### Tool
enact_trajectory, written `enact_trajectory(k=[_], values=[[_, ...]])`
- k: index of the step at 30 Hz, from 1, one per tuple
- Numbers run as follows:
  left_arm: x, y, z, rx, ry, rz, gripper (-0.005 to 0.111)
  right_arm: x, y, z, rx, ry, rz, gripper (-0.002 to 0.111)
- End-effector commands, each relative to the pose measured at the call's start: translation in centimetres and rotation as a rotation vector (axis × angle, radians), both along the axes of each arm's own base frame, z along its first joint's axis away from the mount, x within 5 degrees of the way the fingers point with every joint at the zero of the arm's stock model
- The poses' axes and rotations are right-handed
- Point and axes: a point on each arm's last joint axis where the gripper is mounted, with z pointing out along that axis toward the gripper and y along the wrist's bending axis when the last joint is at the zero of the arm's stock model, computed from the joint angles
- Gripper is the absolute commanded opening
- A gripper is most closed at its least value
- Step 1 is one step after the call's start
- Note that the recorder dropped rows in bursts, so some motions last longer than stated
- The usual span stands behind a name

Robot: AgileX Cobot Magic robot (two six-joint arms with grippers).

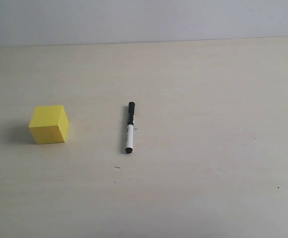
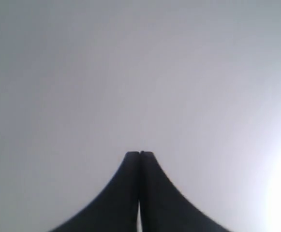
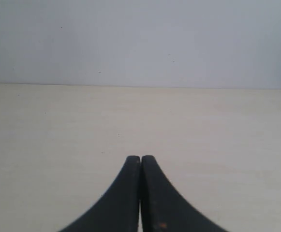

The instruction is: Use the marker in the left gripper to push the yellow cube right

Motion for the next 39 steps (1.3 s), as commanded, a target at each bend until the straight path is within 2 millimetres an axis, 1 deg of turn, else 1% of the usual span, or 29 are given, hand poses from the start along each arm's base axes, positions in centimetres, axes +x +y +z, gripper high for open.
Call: enact_trajectory(k=[1,3,5,7,9,12,14,15,16,18,21,23,24,26,28,30,34,35,39], values=[[-0.6,-0.6,4.5,0.027,-0.016,-0.067,0.000,0.0,0.0,-0.1,0.001,-0.005,-0.004,0.000],[-0.2,-0.8,7.0,0.102,0.066,-0.039,0.000,0.0,0.0,-0.1,0.001,-0.005,-0.004,0.000],[1.3,-0.8,8.8,0.168,0.180,0.004,0.000,0.0,0.0,-0.1,0.001,-0.005,-0.004,0.000],[3.6,-1.1,9.5,0.219,0.274,0.002,0.000,0.0,0.0,-0.1,0.001,-0.005,-0.004,0.000],[5.8,-2.0,9.7,0.233,0.337,-0.088,0.000,0.0,0.0,-0.1,0.003,-0.005,-0.004,0.000],[9.2,-4.0,9.5,0.298,0.439,-0.292,0.000,0.0,0.0,-0.1,0.003,-0.005,-0.004,0.000],[11.7,-5.2,9.0,0.381,0.539,-0.415,0.000,0.0,0.0,-0.1,0.003,-0.005,-0.004,0.000],[12.8,-5.6,8.7,0.418,0.587,-0.450,0.000,0.0,0.0,-0.1,0.003,-0.005,-0.004,0.000],[14.1,-6.0,8.3,0.493,0.623,-0.482,0.000,0.0,0.0,-0.1,0.003,-0.005,-0.004,0.000],[16.5,-6.6,6.9,0.588,0.701,-0.557,0.000,0.0,0.0,-0.1,0.003,-0.005,-0.004,0.000],[19.4,-7.2,4.7,0.582,0.801,-0.648,0.000,0.0,0.0,-0.1,0.003,-0.005,-0.004,0.000],[21.0,-7.3,3.8,0.594,0.845,-0.654,0.000,0.0,0.0,-0.1,0.003,-0.005,-0.004,0.000],[21.7,-7.2,3.1,0.626,0.850,-0.645,0.000,0.0,0.0,-0.1,0.003,-0.005,-0.004,0.000],[22.6,-7.0,2.0,0.665,0.868,-0.604,0.000,0.0,0.0,-0.1,0.003,-0.005,-0.004,0.000],[23.5,-6.5,1.3,0.701,0.885,-0.517,0.000,0.0,0.0,-0.1,0.003,-0.005,-0.004,0.000],[23.9,-5.8,0.7,0.764,0.889,-0.420,0.000,0.0,0.0,-0.1,0.003,-0.005,-0.004,0.000],[23.5,-4.1,-0.7,0.933,0.902,-0.216,0.000,0.0,0.0,-0.1,0.003,-0.005,-0.004,0.000],[23.3,-3.4,-1.0,0.986,0.912,-0.138,0.000,0.0,0.0,-0.1,0.003,-0.005,-0.004,0.000],[22.2,-1.1,-2.5,1.069,1.009,0.109,0.000,0.0,0.0,-0.1,0.003,-0.005,-0.004,0.000]])
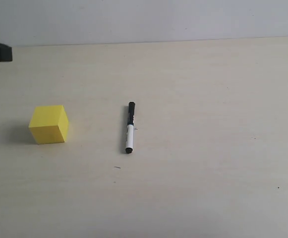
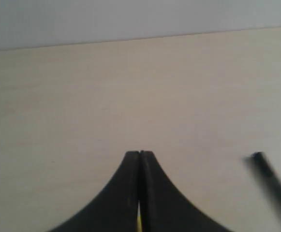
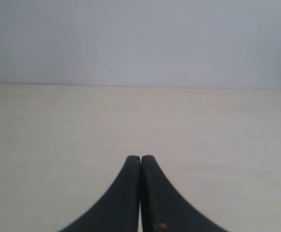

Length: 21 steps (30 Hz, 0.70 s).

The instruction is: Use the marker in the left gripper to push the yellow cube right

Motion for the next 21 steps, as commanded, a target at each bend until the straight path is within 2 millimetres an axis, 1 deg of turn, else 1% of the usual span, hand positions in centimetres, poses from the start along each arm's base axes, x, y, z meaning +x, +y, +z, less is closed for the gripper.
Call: enact_trajectory(k=[1,4,5,6,8,11,14,18,21], values=[[-1.2,2.8,-1.2,0.223,-0.029,0.203,0.000,0.0,0.0,-0.1,0.003,-0.005,-0.004,0.000],[-2.5,4.6,-2.2,0.389,-0.018,0.319,0.000,0.0,0.0,-0.1,0.003,-0.005,-0.004,0.000],[-3.1,5.3,-2.5,0.437,-0.002,0.384,0.000,0.0,0.0,-0.1,0.003,-0.005,-0.004,0.000],[-3.4,5.7,-2.7,0.450,0.022,0.430,0.000,0.0,0.0,-0.1,0.003,-0.005,-0.004,0.000],[-4.0,6.2,-2.8,0.420,0.087,0.519,0.000,0.0,0.0,-0.1,0.003,-0.005,-0.004,0.000],[-4.2,6.0,-2.8,0.357,0.205,0.539,0.000,0.0,0.0,-0.1,0.003,-0.005,-0.004,0.000],[-4.5,5.5,-2.6,0.334,0.400,0.512,0.000,0.0,0.0,-0.1,0.003,-0.005,-0.004,0.000],[-4.3,4.9,-1.2,0.329,0.618,0.472,0.000,0.0,0.0,-0.1,0.003,-0.005,-0.004,0.000],[-4.2,3.9,0.2,0.199,0.758,0.507,0.000,0.0,0.0,-0.1,0.003,-0.005,-0.004,0.000]])
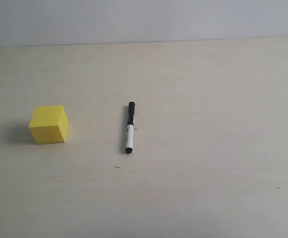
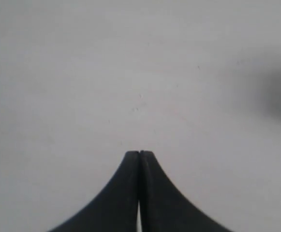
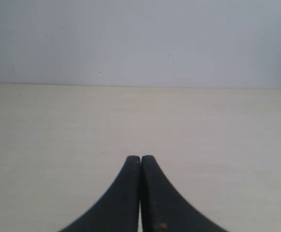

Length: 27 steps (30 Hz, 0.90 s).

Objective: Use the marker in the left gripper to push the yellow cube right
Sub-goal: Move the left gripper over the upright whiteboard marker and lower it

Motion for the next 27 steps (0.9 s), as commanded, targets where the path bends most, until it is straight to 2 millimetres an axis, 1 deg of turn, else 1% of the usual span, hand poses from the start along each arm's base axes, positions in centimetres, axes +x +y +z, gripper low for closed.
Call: enact_trajectory(k=[1,4,6,7,10,12,15,16,18,20,24,26,27], values=[[-0.1,-1.7,1.8,-0.209,0.168,0.067,0.000,0.0,0.0,-0.1,0.003,-0.005,-0.004,0.000],[0.2,-3.8,3.1,-0.409,0.179,0.016,0.000,0.0,0.0,-0.1,0.003,-0.005,-0.004,0.000],[0.4,-5.6,3.9,-0.530,0.173,-0.029,0.000,0.0,0.0,-0.1,0.003,-0.005,-0.004,0.000],[0.4,-6.5,4.3,-0.563,0.171,-0.049,0.000,0.0,0.0,-0.1,0.003,-0.005,-0.004,0.000],[0.6,-10.0,5.3,-0.595,0.156,-0.171,0.000,0.0,0.0,-0.1,0.003,-0.005,-0.004,0.000],[0.6,-12.8,5.7,-0.597,0.156,-0.274,0.000,0.0,0.0,-0.1,0.003,-0.005,-0.004,0.000],[0.6,-17.0,5.8,-0.603,0.175,-0.353,0.000,0.0,0.0,-0.1,0.003,-0.005,-0.004,0.000],[0.8,-18.1,5.9,-0.599,0.179,-0.369,0.000,0.0,0.0,-0.1,0.003,-0.005,-0.004,0.000],[1.2,-20.5,5.4,-0.566,0.209,-0.394,0.000,0.0,0.0,-0.1,0.003,-0.005,-0.004,0.000],[1.8,-22.7,4.5,-0.529,0.248,-0.400,0.000,0.0,0.0,-0.1,0.003,-0.005,-0.004,0.000],[2.8,-27.4,2.6,-0.459,0.287,-0.481,0.000,0.0,0.0,-0.1,0.003,-0.005,-0.004,0.000],[3.5,-29.3,1.7,-0.401,0.277,-0.500,0.000,0.0,0.0,-0.1,0.003,-0.005,-0.004,0.000],[4.0,-30.0,1.2,-0.368,0.275,-0.476,0.000,0.0,0.0,-0.1,0.003,-0.005,-0.004,0.000]])
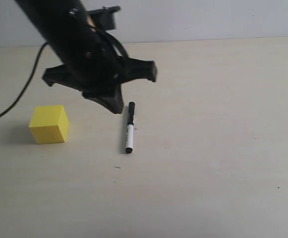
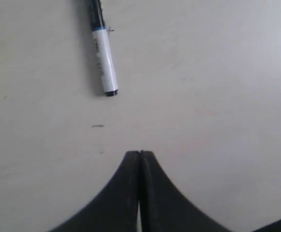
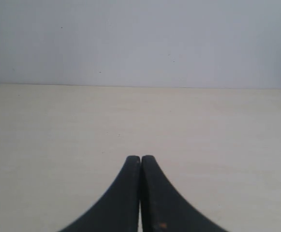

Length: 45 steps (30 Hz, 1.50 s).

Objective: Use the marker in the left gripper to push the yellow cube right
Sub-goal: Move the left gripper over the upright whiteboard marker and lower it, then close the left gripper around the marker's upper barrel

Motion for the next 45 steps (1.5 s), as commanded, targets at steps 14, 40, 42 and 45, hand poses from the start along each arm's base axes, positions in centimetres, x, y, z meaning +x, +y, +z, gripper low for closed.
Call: enact_trajectory(k=[14,40,42,45], values=[[4.5,-5.9,-7.1,0.238,-0.009,0.079,0.016,0.0,0.0,-0.1,0.001,-0.005,-0.005,0.000],[4.5,-4.2,-11.6,0.251,-0.009,0.017,0.058,0.0,0.0,-0.1,0.002,-0.005,-0.005,0.000],[4.7,-4.4,-11.7,0.234,-0.027,0.004,0.058,0.0,0.0,-0.1,0.002,-0.005,-0.005,0.000],[4.7,-4.5,-11.7,0.224,-0.032,0.006,0.058,0.0,0.0,-0.1,0.002,-0.005,-0.005,0.000]])
